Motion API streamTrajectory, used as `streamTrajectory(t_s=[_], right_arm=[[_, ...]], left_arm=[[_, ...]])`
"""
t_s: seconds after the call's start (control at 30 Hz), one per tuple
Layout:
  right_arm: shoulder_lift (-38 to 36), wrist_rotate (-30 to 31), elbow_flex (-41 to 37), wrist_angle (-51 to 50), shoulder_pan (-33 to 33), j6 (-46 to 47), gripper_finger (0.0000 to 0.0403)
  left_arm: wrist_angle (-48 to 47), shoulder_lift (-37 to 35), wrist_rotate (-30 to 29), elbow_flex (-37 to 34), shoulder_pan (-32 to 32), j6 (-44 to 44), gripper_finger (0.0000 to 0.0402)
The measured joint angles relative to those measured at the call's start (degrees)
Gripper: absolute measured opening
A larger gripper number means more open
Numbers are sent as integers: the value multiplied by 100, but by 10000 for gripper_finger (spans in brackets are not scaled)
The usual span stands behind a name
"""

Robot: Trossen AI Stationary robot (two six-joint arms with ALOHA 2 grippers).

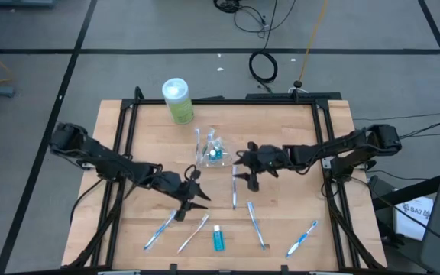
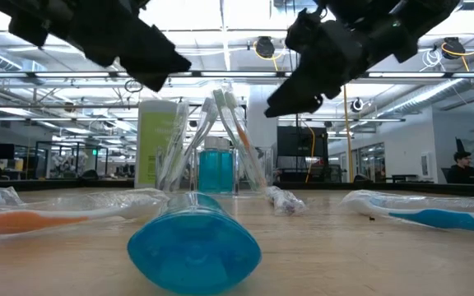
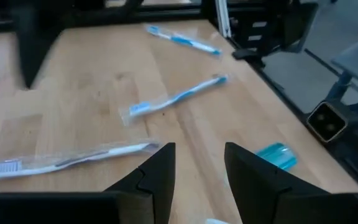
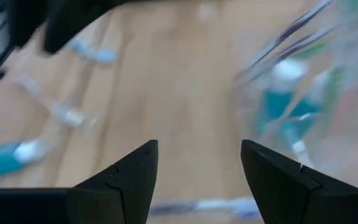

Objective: Pick & Place toothbrushing station
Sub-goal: Put the mouthwash into the transparent organizer

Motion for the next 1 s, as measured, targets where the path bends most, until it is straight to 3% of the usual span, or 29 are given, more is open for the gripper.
streamTrajectory(t_s=[0.27,0.47,0.67,0.9,1.0], right_arm=[[0,-9,0,-502,1004,11,224],[0,-7,0,-492,1571,13,224],[0,7,-2,-372,1817,39,224],[0,12,-2,-175,1857,647,224],[0,14,-2,-166,1857,813,224]], left_arm=[[66,734,133,517,39,354,182],[-297,1321,1011,1199,-66,1131,216],[-1319,2069,1551,2142,-179,1303,223],[-3028,2738,1560,2971,-267,2387,223],[-3145,2817,1559,3024,-239,2707,223]])
